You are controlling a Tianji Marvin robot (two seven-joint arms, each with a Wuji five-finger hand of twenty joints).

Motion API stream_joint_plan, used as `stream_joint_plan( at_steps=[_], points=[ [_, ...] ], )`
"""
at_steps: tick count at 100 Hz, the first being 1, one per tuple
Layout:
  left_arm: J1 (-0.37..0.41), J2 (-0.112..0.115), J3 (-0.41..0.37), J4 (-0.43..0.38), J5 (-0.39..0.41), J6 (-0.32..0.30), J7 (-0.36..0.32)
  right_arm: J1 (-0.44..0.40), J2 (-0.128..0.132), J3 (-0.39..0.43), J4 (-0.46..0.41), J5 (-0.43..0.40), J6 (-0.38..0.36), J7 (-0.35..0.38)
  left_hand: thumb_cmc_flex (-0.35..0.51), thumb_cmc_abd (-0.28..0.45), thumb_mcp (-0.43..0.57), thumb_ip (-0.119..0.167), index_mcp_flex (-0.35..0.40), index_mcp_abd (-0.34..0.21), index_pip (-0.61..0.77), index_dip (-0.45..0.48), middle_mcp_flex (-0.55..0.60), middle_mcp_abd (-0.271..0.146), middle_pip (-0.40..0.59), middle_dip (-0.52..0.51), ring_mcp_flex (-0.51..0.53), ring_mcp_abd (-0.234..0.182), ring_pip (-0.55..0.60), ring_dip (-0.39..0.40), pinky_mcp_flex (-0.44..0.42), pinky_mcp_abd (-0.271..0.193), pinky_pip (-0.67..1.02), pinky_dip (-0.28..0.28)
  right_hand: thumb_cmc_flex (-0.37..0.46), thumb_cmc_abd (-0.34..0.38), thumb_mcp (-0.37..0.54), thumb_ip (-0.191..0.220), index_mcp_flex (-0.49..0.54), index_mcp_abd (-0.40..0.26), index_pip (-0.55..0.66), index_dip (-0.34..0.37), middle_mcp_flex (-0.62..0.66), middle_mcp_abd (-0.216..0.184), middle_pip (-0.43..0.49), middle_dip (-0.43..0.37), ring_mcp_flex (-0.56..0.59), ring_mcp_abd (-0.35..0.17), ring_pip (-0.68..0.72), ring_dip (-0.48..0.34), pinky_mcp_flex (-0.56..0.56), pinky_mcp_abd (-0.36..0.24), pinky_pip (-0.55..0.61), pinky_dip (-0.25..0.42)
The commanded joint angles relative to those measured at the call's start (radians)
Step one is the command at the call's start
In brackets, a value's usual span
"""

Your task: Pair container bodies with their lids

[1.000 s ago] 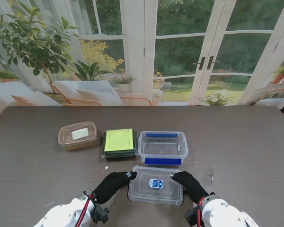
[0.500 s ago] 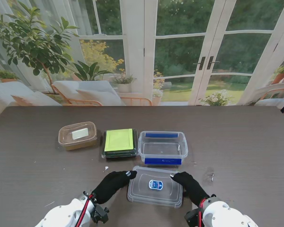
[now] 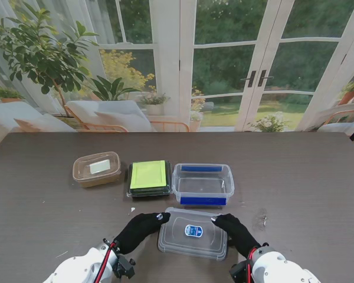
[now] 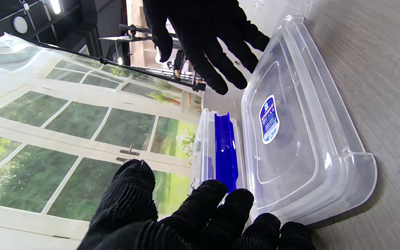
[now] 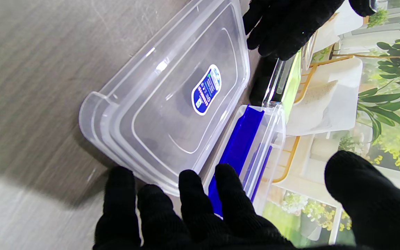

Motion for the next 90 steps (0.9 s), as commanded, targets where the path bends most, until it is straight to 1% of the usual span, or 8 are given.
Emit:
stream_joint_plan(
  at_steps=[1,10,22,39,53,63,90],
  points=[
    [0.007,-0.008,0.003,-0.009,0.004,0.007,-0.023,-0.004,-0.008,-0.004,-0.006,-0.002,-0.017,0.021,0.021,0.013,-0.012,-0.016,0.012,-0.008,0.003,-0.002,0.028,-0.022,0.020,0.012,0.055,0.023,0.093,0.040,0.052,0.004,0.117,0.043,0.007,-0.016,0.007,-0.019,0.010,-0.030,0.015,0.012,0.026,-0.039,0.021,0.010,0.089,-0.069,0.122,0.055,0.095,-0.030,-0.090,-0.031],
    [0.008,-0.008,-0.002,-0.015,0.011,0.003,-0.016,-0.003,-0.008,0.002,-0.006,-0.013,-0.031,0.018,0.017,0.012,-0.013,-0.015,0.017,-0.017,0.005,-0.002,0.031,-0.026,0.022,0.019,0.056,0.024,0.094,0.042,0.053,0.007,0.121,0.047,0.007,-0.019,0.008,-0.019,0.022,-0.038,0.017,0.014,0.037,-0.044,0.019,0.009,0.094,-0.071,0.127,0.057,0.098,-0.030,-0.089,-0.028],
    [0.010,-0.007,-0.007,-0.024,0.024,-0.003,-0.007,-0.002,-0.008,0.005,-0.011,-0.021,-0.036,0.012,0.011,0.008,-0.013,-0.015,0.029,-0.026,0.009,0.000,0.035,-0.031,0.023,0.026,0.063,0.037,0.097,0.046,0.061,0.030,0.130,0.055,0.008,-0.021,0.010,-0.019,0.031,-0.043,0.015,0.015,0.045,-0.044,0.017,0.009,0.094,-0.072,0.130,0.059,0.100,-0.031,-0.090,-0.026],
    [0.014,-0.006,-0.017,-0.033,0.041,-0.005,0.002,0.004,-0.007,0.003,-0.006,-0.040,-0.035,0.010,0.003,0.005,-0.012,-0.013,0.065,-0.059,0.021,0.005,0.045,-0.035,0.027,0.035,0.075,0.053,0.100,0.051,0.072,0.055,0.142,0.069,0.005,-0.022,0.010,-0.019,0.047,-0.052,0.014,0.018,0.059,-0.048,0.014,0.008,0.099,-0.061,0.132,0.061,0.103,-0.018,-0.092,-0.023],
    [0.011,-0.005,-0.022,-0.032,0.046,0.002,0.000,0.011,-0.007,0.001,0.004,-0.050,-0.022,0.011,0.002,0.004,-0.009,-0.012,0.068,-0.055,0.020,0.005,0.048,-0.036,0.028,0.041,0.074,0.051,0.099,0.053,0.070,0.054,0.144,0.076,0.005,-0.023,0.010,-0.018,0.051,-0.058,0.010,0.019,0.062,-0.054,0.011,0.008,0.094,-0.052,0.131,0.061,0.103,-0.008,-0.099,-0.023],
    [0.005,-0.005,-0.022,-0.023,0.043,0.010,-0.008,0.017,-0.006,0.001,0.011,-0.061,-0.014,0.013,0.002,0.004,-0.008,-0.012,0.069,-0.048,0.020,0.005,0.049,-0.035,0.028,0.044,0.073,0.049,0.098,0.054,0.068,0.052,0.143,0.078,0.003,-0.024,0.009,-0.018,0.056,-0.062,0.009,0.021,0.066,-0.067,0.011,0.009,0.091,-0.046,0.129,0.060,0.102,-0.003,-0.104,-0.022],
    [-0.009,-0.005,-0.018,0.000,0.033,0.030,-0.028,0.033,-0.005,0.000,0.026,-0.080,0.004,0.018,0.002,0.005,-0.008,-0.013,0.066,-0.043,0.017,0.006,0.045,-0.036,0.025,0.046,0.067,0.045,0.096,0.054,0.062,0.045,0.140,0.083,0.005,-0.023,0.009,-0.017,0.060,-0.062,0.004,0.024,0.066,-0.066,0.010,0.010,0.093,-0.053,0.128,0.059,0.104,-0.003,-0.111,-0.020]
  ],
)
